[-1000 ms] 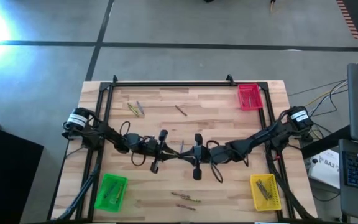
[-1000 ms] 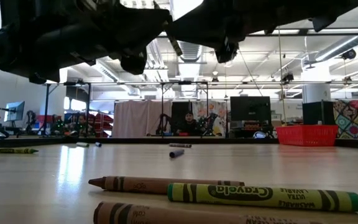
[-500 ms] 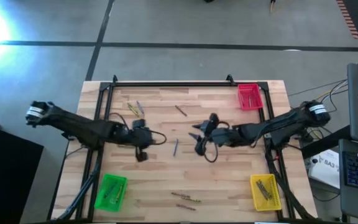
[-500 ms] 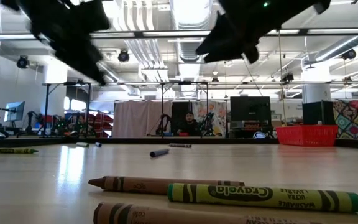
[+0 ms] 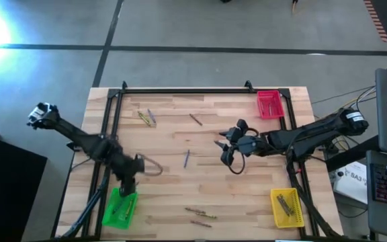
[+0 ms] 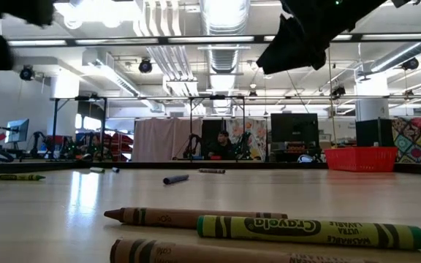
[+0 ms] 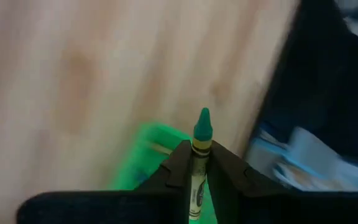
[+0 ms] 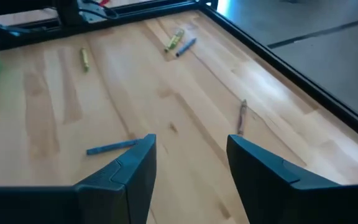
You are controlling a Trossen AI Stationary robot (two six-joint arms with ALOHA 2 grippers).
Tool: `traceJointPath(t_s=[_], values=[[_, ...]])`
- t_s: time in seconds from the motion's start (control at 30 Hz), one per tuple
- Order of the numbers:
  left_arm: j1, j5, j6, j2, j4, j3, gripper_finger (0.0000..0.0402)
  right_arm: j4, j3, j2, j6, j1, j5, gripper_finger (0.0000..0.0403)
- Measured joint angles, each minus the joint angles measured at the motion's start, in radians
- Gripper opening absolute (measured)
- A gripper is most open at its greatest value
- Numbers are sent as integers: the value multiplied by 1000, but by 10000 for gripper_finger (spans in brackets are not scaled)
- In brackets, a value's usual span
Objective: Sort crayons
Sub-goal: Put the green crayon into the green bin
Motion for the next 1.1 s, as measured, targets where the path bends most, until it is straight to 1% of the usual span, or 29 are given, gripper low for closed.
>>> traceJointPath(t_s=[0.1,0.17,0.23,0.37,0.47,0.5,0.63,0.73,0.9,1.03,1.1], values=[[-96,56,-151,12,131,-62,51,-5,-1,0,5,-2,0,187],[-153,61,-243,20,182,-97,70,-11,-3,0,9,-2,3,187],[-204,68,-298,25,209,-128,88,-8,-3,0,12,-2,3,187],[-237,76,-314,25,189,-166,119,-8,-3,0,13,-2,4,187],[-226,50,-269,12,163,-175,137,-1,-3,0,15,-2,4,187],[-217,29,-246,6,145,-173,142,-1,-3,0,15,-2,4,187],[-171,-107,-137,-11,26,-135,152,0,-3,0,14,-2,4,187],[-106,-184,-50,-20,-30,-114,152,0,-3,5,4,-3,5,187],[79,-237,116,-17,-49,-123,143,0,-3,12,-1,-4,5,187],[225,-309,307,4,-49,-154,132,0,-3,13,-2,-4,5,187],[280,-324,395,16,-38,-169,126,-1,-3,13,-3,-4,5,187]])
